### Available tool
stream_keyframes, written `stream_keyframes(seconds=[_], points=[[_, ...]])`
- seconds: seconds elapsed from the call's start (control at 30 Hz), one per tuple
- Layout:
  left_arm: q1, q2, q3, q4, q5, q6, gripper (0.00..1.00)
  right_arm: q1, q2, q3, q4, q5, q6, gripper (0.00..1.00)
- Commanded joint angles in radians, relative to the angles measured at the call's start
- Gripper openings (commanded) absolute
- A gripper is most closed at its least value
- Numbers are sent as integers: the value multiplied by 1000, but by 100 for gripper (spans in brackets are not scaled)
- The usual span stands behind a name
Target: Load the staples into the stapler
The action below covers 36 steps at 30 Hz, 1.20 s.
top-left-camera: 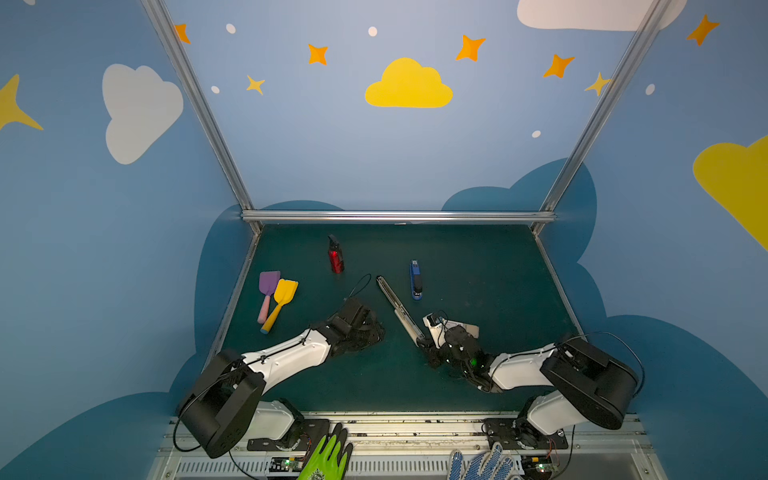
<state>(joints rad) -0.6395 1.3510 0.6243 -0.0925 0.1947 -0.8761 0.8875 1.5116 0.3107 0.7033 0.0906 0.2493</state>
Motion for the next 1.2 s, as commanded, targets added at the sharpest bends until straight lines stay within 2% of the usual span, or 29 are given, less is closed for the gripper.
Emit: stream_keyframes(seconds=[0.0, 0.1, 0.27, 0.5, 0.57, 0.63, 0.77, 0.9, 1.03, 1.17], points=[[4, -13, -18, 4, -3, -4, 49, 7, -3, 14, 28, 17, -5, 35], [4, -11, -21, 8, -3, -9, 49, 7, 11, 22, 23, 21, -8, 30], [3, -13, -20, 7, -2, -9, 49, 6, 33, 23, 26, 20, 4, 30], [6, -2, -15, 1, -16, -11, 49, 8, 18, 34, -6, 28, -14, 12], [9, 5, 0, -9, -25, -8, 50, 8, 12, 42, -32, 31, -18, 16], [14, 13, 18, -17, -22, 4, 50, 8, 13, 54, -56, 33, -20, 25], [18, 28, 48, -30, -11, 25, 50, 8, 25, 62, -51, 31, -29, 28], [16, 31, 41, -27, -7, 23, 49, 11, 39, 72, -48, 22, -37, 27], [19, 20, 26, -28, -14, 16, 49, 11, 57, 85, -55, 12, -41, 20], [23, 10, 26, -33, -20, 18, 50, 13, 62, 88, -72, 14, -37, 19]])
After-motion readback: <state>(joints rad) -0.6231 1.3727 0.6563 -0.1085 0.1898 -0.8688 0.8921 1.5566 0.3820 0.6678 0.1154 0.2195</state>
